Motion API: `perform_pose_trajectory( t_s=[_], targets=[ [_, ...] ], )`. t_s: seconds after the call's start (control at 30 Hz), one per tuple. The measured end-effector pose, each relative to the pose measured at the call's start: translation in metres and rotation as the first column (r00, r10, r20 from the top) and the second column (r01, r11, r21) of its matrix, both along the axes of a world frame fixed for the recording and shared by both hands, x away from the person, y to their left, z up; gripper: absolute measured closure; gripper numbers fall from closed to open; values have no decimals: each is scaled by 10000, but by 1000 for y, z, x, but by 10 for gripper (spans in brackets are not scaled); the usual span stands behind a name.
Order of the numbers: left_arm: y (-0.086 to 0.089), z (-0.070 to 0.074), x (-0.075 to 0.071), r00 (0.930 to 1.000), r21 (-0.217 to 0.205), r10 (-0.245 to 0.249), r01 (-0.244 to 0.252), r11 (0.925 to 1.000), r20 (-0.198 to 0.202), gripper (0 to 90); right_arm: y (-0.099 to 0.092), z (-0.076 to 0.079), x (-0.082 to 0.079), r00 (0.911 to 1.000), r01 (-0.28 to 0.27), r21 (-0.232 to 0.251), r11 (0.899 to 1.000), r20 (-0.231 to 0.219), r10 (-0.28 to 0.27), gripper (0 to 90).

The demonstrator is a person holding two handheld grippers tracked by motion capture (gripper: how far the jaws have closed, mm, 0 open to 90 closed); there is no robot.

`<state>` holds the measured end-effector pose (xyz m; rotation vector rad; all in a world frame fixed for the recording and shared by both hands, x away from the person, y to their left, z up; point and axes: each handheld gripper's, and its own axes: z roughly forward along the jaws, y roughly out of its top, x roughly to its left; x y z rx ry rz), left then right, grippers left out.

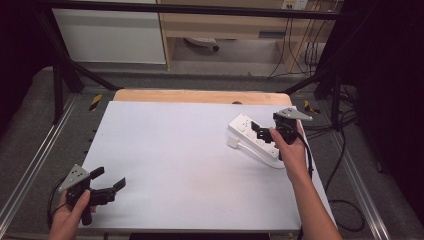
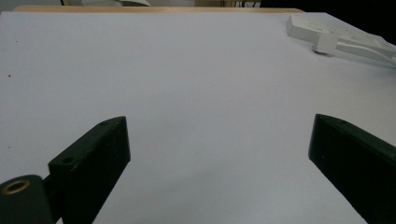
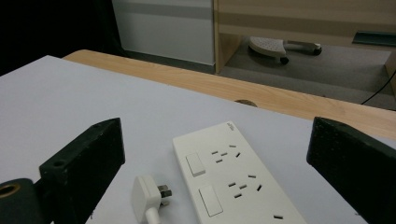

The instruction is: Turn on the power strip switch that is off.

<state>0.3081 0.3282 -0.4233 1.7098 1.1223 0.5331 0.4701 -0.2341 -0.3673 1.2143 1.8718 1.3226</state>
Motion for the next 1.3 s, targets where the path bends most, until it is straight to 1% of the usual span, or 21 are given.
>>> perform_pose_trajectory(
  t_s=[0.07, 0.2, 0.47, 0.6, 0.77, 0.87, 0.9, 0.97, 1.0, 1.03, 1.1, 1.13, 1.17, 1.2, 1.23, 1.3],
  targets=[
    [0, 0, 0, 10000, 13, -7, 7, 10000, -9, 55, 1, -1, 1, 10000, 27, -22, 10000, -9, -27, 48],
    [-1, -1, 0, 10000, -18, 19, -19, 10000, -20, 55, 3, -6, 6, 9996, 265, 29, 9996, -134, -265, 48],
    [0, -1, 1, 10000, -28, 21, -21, 10000, -30, 55, 7, -12, 13, 9988, 411, 148, 9990, -283, -407, 63],
    [0, -1, 1, 10000, -22, 12, -12, 10000, -40, 55, 9, -14, 16, 9986, 426, 76, 9991, -327, -423, 90],
    [0, -1, 1, 10000, 8, 17, -17, 10000, -46, 55, 10, -15, 18, 9985, 446, 197, 9988, -329, -440, 136],
    [0, -1, 1, 10000, -6, 29, -29, 10000, -60, 55, 11, -16, 19, 9984, 430, 238, 9988, -386, -421, 147],
    [0, -1, 1, 10000, 7, 33, -33, 10000, -50, 55, 11, -16, 19, 9984, 408, 358, 9985, -416, -393, 171],
    [0, -1, 1, 10000, 1, 10, -10, 10000, -42, 55, 12, -17, 20, 9982, 318, 529, 9981, -523, -291, 190],
    [0, -1, 1, 10000, 1, 10, -10, 10000, -42, 55, 12, -17, 20, 9982, 318, 529, 9981, -523, -291, 190],
    [0, -1, 1, 10000, -1, 9, -9, 10000, -44, 55, 13, -18, 20, 9983, 257, 463, 9986, -538, -232, 228],
    [0, -1, 1, 10000, 22, -7, 7, 10000, -43, 55, 14, -19, 20, 9982, 275, 422, 9987, -540, -252, 242],
    [0, -1, 1, 10000, 3, -6, 6, 10000, -39, 55, 15, -19, 21, 9982, 259, 383, 9989, -542, -238, 292],
    [0, -1, 1, 10000, 3, -6, 6, 10000, -39, 55, 16, -20, 21, 9984, 270, 304, 9992, -513, -254, 314],
    [0, -1, 1, 10000, 27, -7, 7, 10000, -31, 55, 16, -20, 21, 9984, 270, 304, 9992, -513, -254, 314],
    [0, -1, 1, 10000, 37, -11, 11, 10000, -34, 55, 17, -20, 21, 9984, 281, 256, 9993, -494, -269, 350],
    [0, -1, 1, 10000, 56, -16, 16, 10000, -33, 55, 19, -21, 21, 9983, 359, 207, 9991, -463, -350, 380]
  ],
)
